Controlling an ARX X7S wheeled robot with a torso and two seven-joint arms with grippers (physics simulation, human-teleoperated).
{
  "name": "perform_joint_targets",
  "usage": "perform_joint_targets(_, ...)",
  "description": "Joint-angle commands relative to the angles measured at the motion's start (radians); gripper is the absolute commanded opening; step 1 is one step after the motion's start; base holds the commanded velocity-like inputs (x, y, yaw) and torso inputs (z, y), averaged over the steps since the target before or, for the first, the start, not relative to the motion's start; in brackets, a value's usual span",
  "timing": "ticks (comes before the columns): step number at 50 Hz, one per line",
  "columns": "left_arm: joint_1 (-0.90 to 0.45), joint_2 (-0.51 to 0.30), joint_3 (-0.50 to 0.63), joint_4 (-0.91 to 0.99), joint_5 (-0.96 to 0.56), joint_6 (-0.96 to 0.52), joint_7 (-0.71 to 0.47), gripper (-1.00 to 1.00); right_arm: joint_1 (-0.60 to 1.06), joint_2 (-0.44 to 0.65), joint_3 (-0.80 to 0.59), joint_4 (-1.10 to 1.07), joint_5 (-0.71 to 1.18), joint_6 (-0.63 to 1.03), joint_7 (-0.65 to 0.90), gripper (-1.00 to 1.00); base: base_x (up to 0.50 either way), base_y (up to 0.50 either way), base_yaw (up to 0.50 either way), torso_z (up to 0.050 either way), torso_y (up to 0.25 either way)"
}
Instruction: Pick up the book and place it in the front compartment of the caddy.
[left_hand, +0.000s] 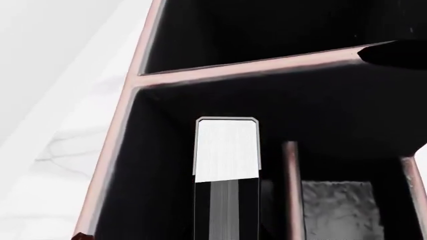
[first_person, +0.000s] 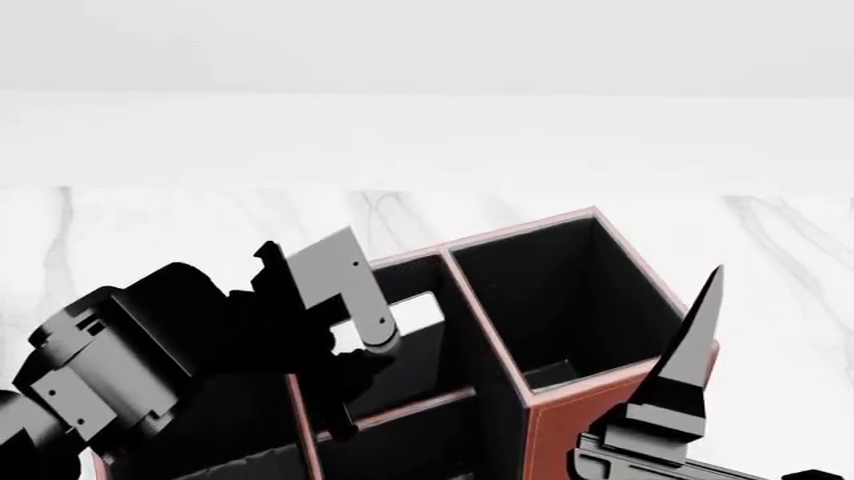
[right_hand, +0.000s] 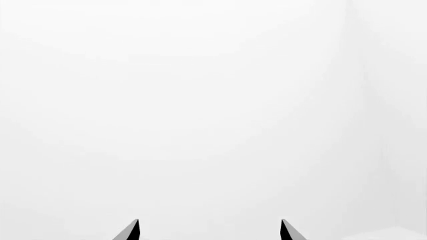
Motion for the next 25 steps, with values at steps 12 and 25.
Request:
perform_joint_targets(12, -0.005, 0.038, 0.128, -0.046, -0.17, 0.09, 0.009, -1.0, 0.001, -0.006, -0.012, 0.023, -0.059, -0.012, -0.052, 1.0, 0.0, 0.0, 0.0, 0.001, 0.001)
perform_joint_targets(25, -0.001, 0.039, 0.179, -0.052, -0.214, 0.107, -0.006, -1.0, 0.0, -0.005, -0.012, 0.028, -0.06, -0.015, -0.053, 1.0, 0.0, 0.0, 0.0, 0.0, 0.0)
